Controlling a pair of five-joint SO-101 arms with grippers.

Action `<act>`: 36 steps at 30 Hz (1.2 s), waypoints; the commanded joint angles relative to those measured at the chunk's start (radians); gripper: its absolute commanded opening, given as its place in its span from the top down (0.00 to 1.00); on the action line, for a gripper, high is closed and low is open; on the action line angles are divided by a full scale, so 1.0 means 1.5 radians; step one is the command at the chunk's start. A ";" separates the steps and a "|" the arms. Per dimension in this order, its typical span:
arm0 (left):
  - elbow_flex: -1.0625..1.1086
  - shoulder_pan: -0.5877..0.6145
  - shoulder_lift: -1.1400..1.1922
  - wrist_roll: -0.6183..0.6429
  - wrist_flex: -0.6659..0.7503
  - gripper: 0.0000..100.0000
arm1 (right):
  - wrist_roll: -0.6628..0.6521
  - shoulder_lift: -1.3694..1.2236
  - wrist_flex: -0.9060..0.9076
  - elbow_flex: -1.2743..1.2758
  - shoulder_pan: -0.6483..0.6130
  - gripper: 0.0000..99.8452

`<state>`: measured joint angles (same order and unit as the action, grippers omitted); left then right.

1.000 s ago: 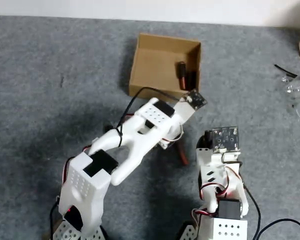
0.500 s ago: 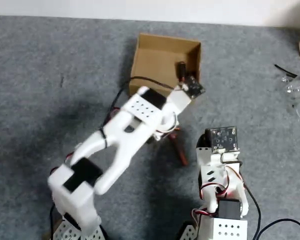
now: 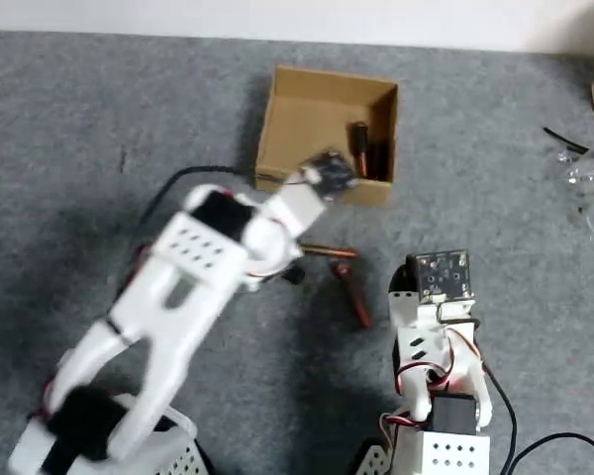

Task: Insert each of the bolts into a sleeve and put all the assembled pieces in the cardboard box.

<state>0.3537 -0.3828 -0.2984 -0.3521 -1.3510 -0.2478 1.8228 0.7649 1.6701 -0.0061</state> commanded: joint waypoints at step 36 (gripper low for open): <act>0.470 0.273 -0.264 -0.430 0.207 0.80 | -0.009 0.010 -0.028 0.053 0.009 0.99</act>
<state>1.1178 0.0269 -0.6667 -1.1945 -1.0579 -0.2478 1.8228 0.7649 1.6701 -0.0061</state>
